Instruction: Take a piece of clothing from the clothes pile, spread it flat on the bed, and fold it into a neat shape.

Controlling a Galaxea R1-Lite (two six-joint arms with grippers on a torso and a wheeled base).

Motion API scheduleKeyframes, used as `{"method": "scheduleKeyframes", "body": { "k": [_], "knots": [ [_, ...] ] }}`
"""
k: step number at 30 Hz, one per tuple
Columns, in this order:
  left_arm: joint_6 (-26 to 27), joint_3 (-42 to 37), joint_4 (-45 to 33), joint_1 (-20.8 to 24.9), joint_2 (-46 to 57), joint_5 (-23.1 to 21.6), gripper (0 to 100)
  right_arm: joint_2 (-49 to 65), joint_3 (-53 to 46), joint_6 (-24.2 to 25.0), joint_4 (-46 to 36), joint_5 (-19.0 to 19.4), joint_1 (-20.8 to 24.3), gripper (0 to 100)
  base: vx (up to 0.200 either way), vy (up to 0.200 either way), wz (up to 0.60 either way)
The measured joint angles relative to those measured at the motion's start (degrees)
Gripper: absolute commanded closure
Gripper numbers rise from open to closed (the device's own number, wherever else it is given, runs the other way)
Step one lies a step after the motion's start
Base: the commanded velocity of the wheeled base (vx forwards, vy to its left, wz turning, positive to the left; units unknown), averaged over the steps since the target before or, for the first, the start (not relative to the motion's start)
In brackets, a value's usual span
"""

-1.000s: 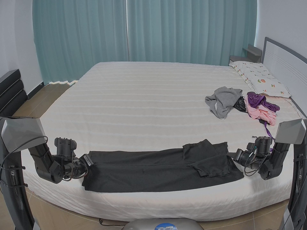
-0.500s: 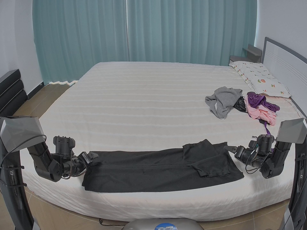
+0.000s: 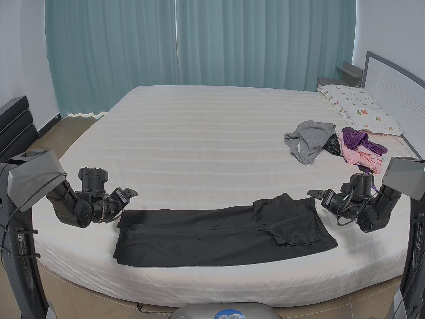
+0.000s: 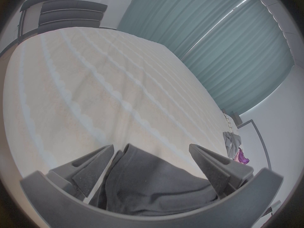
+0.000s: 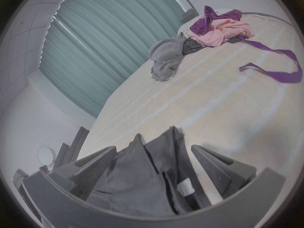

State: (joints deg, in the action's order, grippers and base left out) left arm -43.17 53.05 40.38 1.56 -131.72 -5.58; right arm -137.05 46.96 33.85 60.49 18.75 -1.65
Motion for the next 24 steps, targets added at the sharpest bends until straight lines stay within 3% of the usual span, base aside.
{"method": "scheduleKeyframes", "body": {
  "k": [3,4,17,24],
  "knots": [
    [0.1,3.6,-2.0,0.0,-2.3,0.0,0,-1.1,4.5,0.7,-3.4,-0.2,-0.5,0,0.000,0.000,0.00],
    [0.1,4.3,-2.4,0.0,-3.0,0.0,100,-1.5,5.4,0.9,-4.0,-0.2,-0.7,0,0.000,0.000,0.00],
    [1.3,5.9,-3.0,0.3,-6.7,5.8,100,-4.3,9.5,2.2,-5.6,0.0,-1.3,0,0.000,0.000,0.00],
    [-2.1,6.3,-1.0,0.1,-6.9,9.0,100,-6.7,13.4,2.7,-8.5,-0.6,-1.4,0,0.000,0.000,0.00]
  ]
}}
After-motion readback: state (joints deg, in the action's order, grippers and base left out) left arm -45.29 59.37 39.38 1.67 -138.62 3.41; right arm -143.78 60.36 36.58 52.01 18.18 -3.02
